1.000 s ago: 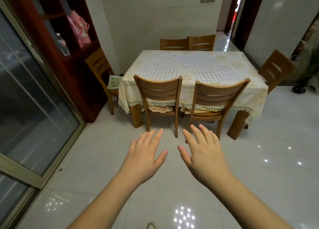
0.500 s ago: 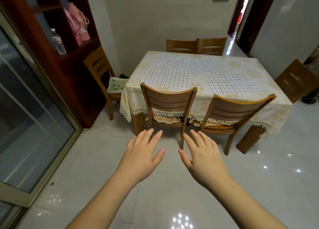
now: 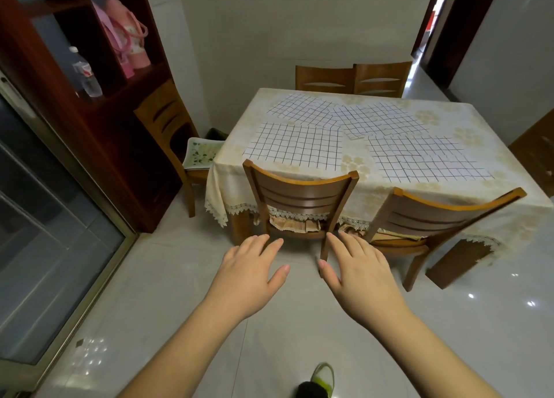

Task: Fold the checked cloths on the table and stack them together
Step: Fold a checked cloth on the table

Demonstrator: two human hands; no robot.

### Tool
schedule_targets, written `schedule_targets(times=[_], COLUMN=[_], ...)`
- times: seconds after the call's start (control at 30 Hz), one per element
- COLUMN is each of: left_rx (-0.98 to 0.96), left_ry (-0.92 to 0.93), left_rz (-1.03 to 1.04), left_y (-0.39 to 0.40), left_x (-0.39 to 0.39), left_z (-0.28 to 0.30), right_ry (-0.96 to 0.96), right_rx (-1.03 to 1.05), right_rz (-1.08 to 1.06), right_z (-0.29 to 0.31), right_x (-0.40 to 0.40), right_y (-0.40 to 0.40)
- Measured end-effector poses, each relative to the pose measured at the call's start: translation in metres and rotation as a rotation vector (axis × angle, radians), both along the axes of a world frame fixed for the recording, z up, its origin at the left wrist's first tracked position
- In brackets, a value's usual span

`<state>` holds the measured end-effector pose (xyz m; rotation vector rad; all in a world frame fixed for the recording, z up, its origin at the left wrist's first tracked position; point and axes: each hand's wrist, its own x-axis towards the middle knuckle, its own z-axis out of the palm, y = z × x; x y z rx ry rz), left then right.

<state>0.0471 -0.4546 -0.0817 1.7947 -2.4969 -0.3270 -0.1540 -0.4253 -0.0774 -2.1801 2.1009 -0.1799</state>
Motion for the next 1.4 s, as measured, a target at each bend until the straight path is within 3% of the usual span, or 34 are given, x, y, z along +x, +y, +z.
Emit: schedule_targets(times=[0.57,1.13,1.4], left_rx=[-0.025,0.024,0.013], left_ry=[-0.030,0.014,-0.005], left_rz=[-0.016,-0.021,-0.122], left_y=[-0.210,-0.395,-0.486], left_x=[-0.102,-0.027,-0.004], left_z=[-0.003,-0.044,-0.046], right_ry=[-0.049,0.003,0.008], right_rx=[0.004,0.121,0.158], right_rz=[-0.007,0.079,-0.011], right_z=[-0.016,-0.050,-0.053], right_x=[-0.088,-0.002,0.029], right_y=[-0.203,-0.383,-0.446])
